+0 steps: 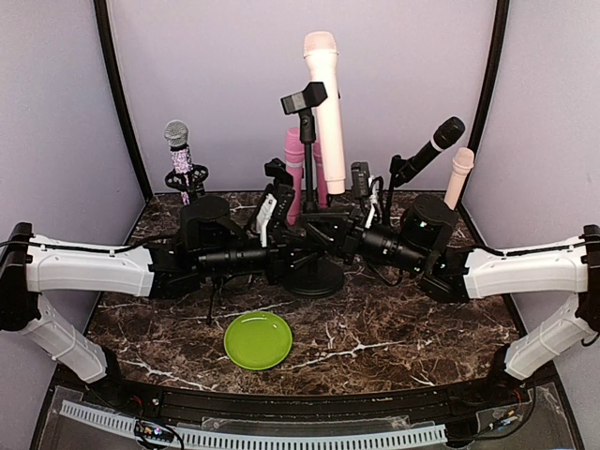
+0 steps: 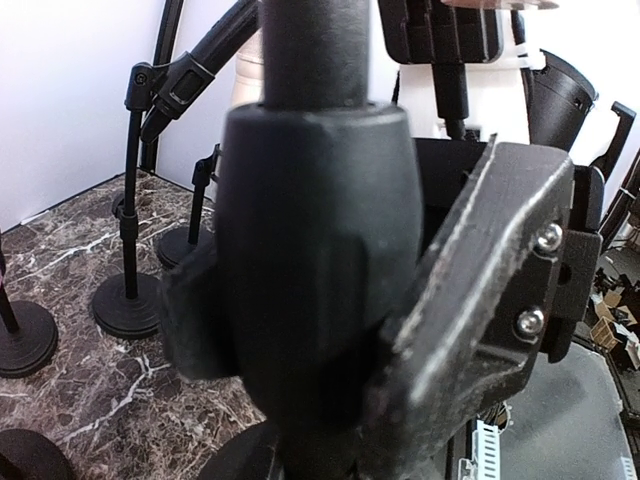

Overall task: Remove the microphone from the stand
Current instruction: Unscrew the knob on the stand of the microphone stand.

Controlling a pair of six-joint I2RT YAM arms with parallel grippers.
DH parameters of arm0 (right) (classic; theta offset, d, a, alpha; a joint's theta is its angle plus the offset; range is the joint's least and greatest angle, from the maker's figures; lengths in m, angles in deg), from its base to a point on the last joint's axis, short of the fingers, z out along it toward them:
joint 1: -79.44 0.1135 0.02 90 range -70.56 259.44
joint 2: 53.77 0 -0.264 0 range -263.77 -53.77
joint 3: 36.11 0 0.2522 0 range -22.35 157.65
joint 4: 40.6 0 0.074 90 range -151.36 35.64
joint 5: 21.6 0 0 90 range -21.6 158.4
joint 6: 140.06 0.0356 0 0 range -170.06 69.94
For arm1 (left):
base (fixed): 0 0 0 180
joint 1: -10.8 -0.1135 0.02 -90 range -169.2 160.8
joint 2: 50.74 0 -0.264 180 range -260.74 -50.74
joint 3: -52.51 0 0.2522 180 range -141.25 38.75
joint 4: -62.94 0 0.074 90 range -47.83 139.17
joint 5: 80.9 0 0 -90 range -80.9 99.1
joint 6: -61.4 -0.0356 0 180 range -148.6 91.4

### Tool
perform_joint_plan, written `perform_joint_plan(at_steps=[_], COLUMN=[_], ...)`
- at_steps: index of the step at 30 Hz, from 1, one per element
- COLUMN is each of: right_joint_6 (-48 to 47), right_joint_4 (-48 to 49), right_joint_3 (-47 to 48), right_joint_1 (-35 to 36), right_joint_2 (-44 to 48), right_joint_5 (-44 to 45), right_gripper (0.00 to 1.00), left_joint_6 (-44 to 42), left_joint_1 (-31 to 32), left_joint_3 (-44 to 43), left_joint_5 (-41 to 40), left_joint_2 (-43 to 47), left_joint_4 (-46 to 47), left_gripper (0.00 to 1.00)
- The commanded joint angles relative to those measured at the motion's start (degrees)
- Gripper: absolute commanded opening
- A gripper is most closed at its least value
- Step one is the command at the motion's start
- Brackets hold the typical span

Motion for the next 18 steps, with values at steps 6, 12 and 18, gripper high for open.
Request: perform_joint_plan(at_steps=[6,12,18], right_joint_6=[1.03,5.7,7.52], right_joint_4=[4.87,9.71,7.26], right_joint_3=[1.13,0.39,3.19], right_joint_1=[-0.93,-3.27,-4.35], right_joint_2=[1.36,1.9,2.16], right_joint_5=[-5.74,-16.29,-26.37], right_gripper=[0.1,0.04,0.03], left_joint_6=[-1.23,-0.23,0.01], left_joint_1=[0.18,0.1,0.05], left_joint_3=[0.4,1.26,1.28], left_joint_5=[6.59,12.69,19.56], left_joint_2=[4.82,6.17,6.92], left_joint_4=[6.84,8.99,9.11], left_gripper=[0.0,0.0,0.0])
